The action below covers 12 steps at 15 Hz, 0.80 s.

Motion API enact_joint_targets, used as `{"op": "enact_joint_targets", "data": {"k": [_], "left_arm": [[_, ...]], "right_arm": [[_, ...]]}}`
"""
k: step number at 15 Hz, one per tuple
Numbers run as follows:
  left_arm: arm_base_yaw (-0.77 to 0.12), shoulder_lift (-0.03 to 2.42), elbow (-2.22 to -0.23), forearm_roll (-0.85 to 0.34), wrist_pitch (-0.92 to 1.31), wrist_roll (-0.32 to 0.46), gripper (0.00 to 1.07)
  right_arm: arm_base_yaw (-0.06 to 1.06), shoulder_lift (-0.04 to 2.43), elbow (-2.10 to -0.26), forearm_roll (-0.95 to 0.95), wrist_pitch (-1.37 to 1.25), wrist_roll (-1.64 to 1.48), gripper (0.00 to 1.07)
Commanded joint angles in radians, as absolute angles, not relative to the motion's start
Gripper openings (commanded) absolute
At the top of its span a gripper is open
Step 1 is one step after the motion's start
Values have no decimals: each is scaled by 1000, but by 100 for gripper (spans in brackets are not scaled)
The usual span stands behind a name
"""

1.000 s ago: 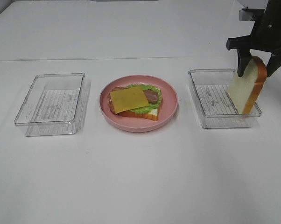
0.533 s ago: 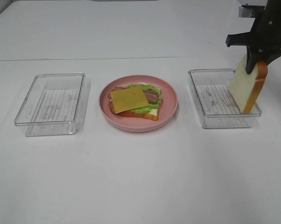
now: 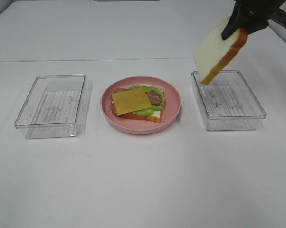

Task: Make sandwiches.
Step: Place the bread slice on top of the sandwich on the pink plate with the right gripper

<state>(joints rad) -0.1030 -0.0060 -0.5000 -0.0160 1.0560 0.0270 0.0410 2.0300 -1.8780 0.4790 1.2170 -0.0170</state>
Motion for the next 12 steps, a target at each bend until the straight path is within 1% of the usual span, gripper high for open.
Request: {"op": "enact_joint_targets", "data": {"k": [1,3,6,11,12], "left_arm": [[-102,-26,-498,-19,1045,27,86],[-102,-26,-498,-19,1045,27,86],[-102,-26,-498,-19,1045,27,86],[-102,-26,-498,-19,1045,27,86],[-102,-26,-498,-19,1045,27,86]], "right_arm": [[124,2022,-1844,617,1163,-72,0],[210,2023,-1786,632,1054,-72,0],[292,2023,-1660,766,870,-72,0],[305,2024,-1483,960,660,-111,0],[306,2036,-1472,1014,658,-139,0]]}}
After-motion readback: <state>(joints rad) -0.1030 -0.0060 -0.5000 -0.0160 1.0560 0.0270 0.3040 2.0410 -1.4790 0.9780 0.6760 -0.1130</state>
